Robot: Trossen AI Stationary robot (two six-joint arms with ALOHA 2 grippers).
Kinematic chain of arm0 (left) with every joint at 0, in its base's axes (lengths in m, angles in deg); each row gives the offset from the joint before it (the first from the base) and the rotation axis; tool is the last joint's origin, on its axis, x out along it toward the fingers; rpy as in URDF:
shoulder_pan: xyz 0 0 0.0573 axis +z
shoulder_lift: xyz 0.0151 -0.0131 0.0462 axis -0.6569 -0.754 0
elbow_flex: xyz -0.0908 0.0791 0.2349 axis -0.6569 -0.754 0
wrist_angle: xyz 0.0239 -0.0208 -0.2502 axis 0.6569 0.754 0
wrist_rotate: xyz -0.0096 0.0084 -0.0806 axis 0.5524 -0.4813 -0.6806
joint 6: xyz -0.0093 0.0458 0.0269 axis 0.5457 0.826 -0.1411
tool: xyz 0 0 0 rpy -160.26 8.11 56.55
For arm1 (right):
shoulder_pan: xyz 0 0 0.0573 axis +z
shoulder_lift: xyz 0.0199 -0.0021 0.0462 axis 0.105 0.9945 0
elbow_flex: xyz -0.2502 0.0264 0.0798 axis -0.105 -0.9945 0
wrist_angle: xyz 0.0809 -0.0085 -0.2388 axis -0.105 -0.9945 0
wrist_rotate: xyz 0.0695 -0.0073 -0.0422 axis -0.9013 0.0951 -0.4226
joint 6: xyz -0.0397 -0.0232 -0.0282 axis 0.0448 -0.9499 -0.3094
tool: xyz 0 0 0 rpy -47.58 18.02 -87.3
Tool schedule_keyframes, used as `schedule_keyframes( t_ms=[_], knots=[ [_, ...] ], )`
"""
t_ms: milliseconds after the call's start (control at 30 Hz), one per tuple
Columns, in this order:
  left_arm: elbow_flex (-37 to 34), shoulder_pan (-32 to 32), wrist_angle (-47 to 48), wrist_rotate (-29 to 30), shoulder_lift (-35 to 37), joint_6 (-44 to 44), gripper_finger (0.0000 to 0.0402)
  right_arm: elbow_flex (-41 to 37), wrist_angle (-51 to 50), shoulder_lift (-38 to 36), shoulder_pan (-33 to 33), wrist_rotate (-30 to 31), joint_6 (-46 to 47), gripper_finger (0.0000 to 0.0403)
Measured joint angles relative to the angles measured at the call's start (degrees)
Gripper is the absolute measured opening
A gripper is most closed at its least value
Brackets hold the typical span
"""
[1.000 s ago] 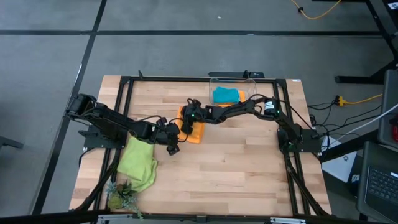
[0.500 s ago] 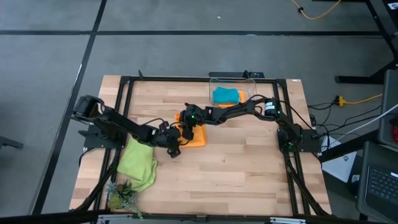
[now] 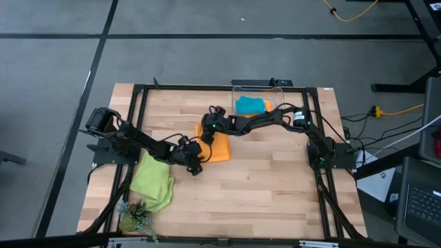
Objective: Fold microfiber towels
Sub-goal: Fold the orange microfiber towel
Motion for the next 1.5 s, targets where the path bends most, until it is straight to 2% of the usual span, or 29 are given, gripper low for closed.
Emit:
schedule_keyframes(
  t_ms=[267, 433, 700, 900, 1067, 1200, 1333, 1500],
  knots=[
    [-0.2, -0.1, -2.2, 0.7, -0.1, -0.1, 0.0179, 0.7, 0.8, -1.5, -0.2, 6.4, -4.4, 0.0147],
    [0.2, -0.9, -1.7, -0.7, 3.2, 4.2, 0.0179, 3.5, -7.9, -5.7, 0.4, 9.3, -7.3, 0.0147],
    [2.6, -2.8, 4.1, 0.4, 13.1, 5.8, 0.0179, 8.6, -41.0, -14.5, 0.3, 0.2, 1.9, 0.0147],
    [2.7, -4.6, 9.4, -0.5, 16.3, 5.0, 0.0179, 8.6, -57.8, -19.3, 4.8, 0.8, 10.7, 0.0147],
    [2.7, -6.7, 8.4, -5.7, 15.8, 3.7, 0.0179, 8.5, -66.5, -19.6, 10.2, 0.6, 9.1, 0.0147],
    [2.7, -8.0, 8.5, -5.7, 15.8, 3.7, 0.0179, 8.5, -70.5, -19.6, 13.1, -8.0, 7.2, 0.0147],
    [2.7, -8.5, 8.6, -5.7, 15.8, 3.6, 0.0179, 8.5, -74.8, -19.8, 14.5, -12.0, 1.9, 0.0147],
    [2.7, -9.2, 8.5, -5.6, 15.8, 3.6, 0.0179, 8.5, -81.6, -19.8, 15.0, -14.8, 4.8, 0.0147]
  ],
)
